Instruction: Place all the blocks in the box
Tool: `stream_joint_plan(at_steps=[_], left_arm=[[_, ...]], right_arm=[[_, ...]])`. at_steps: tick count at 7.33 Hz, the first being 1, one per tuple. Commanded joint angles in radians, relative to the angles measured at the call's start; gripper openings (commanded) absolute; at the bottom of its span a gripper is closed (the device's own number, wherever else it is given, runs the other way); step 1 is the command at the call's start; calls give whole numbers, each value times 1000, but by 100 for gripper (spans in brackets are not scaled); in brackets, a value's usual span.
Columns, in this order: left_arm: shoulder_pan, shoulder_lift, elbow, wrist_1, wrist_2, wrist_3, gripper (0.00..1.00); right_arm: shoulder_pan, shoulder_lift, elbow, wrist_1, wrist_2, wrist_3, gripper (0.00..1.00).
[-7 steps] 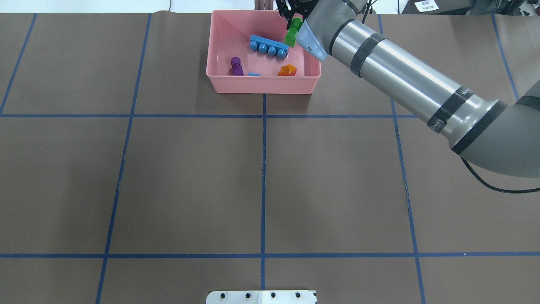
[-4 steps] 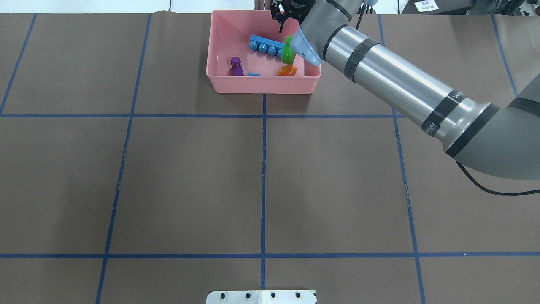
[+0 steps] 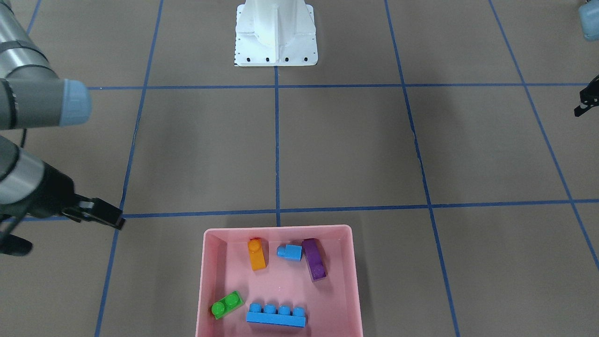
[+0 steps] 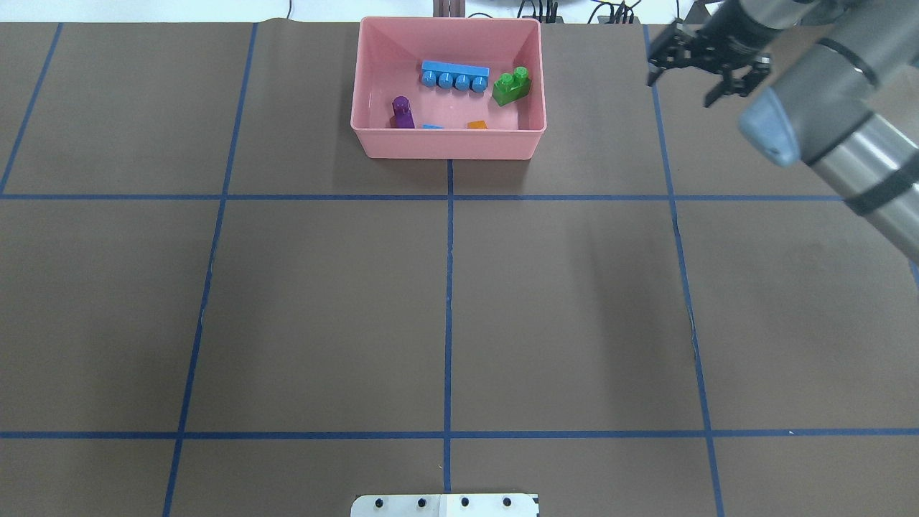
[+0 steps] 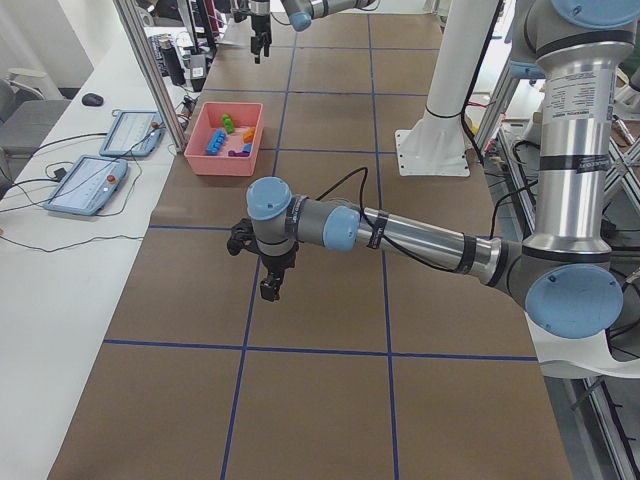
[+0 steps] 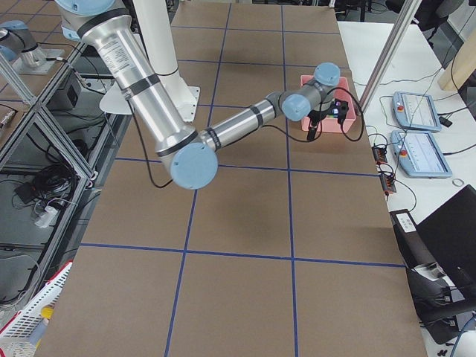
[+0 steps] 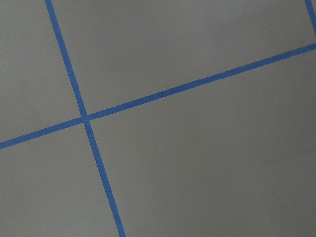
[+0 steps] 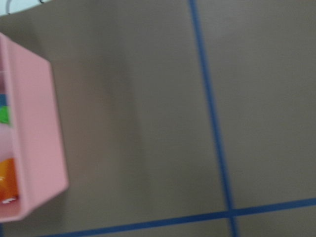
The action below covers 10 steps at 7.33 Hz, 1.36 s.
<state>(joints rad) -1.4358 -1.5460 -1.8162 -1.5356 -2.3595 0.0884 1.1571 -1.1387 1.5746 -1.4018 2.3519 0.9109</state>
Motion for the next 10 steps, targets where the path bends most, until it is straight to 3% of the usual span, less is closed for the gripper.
stream_joint_plan(at_steps=[1, 4, 5, 8, 10], left_arm=[[-29, 1, 20, 0, 0, 13, 100], [-64, 33, 41, -1, 5, 13, 100], [-99, 56, 67, -6, 11, 10, 100], [-140, 92, 129, -18, 9, -1, 100], [-187, 90, 115, -17, 9, -1, 100]], right_arm=[[178, -389, 186, -13, 35, -407, 100], [384, -671, 193, -17, 33, -863, 100], [457, -712, 197, -20, 33, -882, 100], [490, -721, 156, -29, 29, -885, 100], [486, -708, 153, -31, 20, -885, 100]])
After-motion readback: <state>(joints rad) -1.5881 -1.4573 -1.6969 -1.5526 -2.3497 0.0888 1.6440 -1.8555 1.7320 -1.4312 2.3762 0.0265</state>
